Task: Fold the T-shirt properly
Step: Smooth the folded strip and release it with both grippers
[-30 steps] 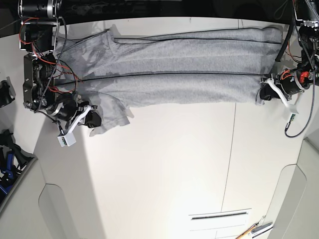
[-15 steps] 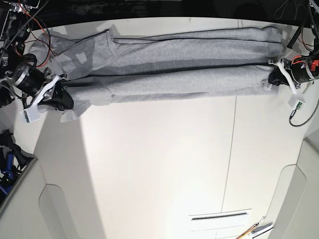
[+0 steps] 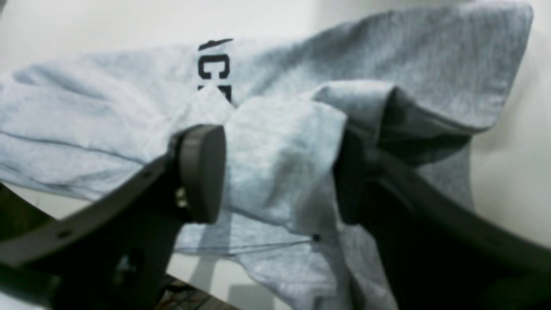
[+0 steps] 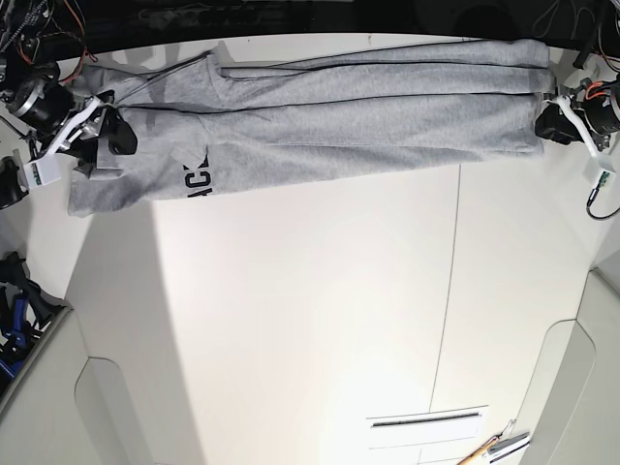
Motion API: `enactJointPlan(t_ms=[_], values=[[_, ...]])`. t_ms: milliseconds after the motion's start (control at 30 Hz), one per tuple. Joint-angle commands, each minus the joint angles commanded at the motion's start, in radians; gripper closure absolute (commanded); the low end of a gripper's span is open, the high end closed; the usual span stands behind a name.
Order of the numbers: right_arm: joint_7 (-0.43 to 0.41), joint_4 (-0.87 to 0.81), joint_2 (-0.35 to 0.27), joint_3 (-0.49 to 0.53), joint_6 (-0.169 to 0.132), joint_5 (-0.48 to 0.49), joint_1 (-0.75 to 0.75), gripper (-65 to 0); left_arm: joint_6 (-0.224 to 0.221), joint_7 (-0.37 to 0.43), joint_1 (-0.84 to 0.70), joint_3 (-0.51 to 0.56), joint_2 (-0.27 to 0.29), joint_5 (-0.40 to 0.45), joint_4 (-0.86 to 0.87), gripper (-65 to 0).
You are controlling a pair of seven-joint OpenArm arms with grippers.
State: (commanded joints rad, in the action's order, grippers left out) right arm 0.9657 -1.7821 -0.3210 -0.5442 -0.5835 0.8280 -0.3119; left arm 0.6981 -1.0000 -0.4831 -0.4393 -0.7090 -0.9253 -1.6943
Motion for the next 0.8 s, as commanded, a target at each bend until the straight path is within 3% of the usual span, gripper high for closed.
enactJointPlan(t_ms=[100, 200, 267, 367, 500, 567, 667, 733, 800], values=[[0.000, -0.013, 0.006, -0.024, 0.003, 0.047, 0.001, -37.9, -0.014, -0.005, -0.005, -0.047, 0.018, -0.029, 0.000, -25.4], [0.004, -0.035, 0.019, -0.055, -0.005, 0.091, 0.002, -36.8, -0.014, -0.006, -0.027, -0.154, 0.080, -0.029, 0.000, -25.4], [0.003, -0.035, 0.026, -0.056, -0.008, 0.098, 0.002, -26.7, -0.012, -0.003, -0.044, -0.237, 0.128, -0.052, 0.000, -25.5], [-0.014, -0.034, 0.067, -0.052, -0.008, 0.095, 0.006, 0.0, 0.000, -0.003, -0.084, -0.329, 0.190, -0.100, 0.000, -25.5], [-0.077, -0.007, 0.107, -0.042, -0.008, 0.040, 0.006, 0.0, 0.000, -0.003, -0.140, -0.361, 0.281, -0.208, 0.000, -25.5], [-0.103, 0.017, 0.108, -0.031, -0.008, 0.016, 0.007, 0.0, 0.000, -0.001, -0.144, -0.361, 0.332, -0.208, 0.002, -25.5], [-0.102, 0.037, 0.108, -0.018, -0.008, 0.013, 0.006, 0.0, 0.000, 0.043, -0.143, -0.361, 0.357, -0.171, 0.002, -25.6], [-0.101, 0.043, 0.108, -0.016, -0.008, 0.013, 0.006, 0.0, 0.000, 0.069, -0.144, -0.361, 0.357, -0.109, 0.010, -31.3], [-0.101, 0.043, 0.108, -0.016, -0.008, 0.017, 0.007, 0.0, 0.000, 0.069, -0.146, -0.361, 0.357, -0.114, 0.040, -37.2]])
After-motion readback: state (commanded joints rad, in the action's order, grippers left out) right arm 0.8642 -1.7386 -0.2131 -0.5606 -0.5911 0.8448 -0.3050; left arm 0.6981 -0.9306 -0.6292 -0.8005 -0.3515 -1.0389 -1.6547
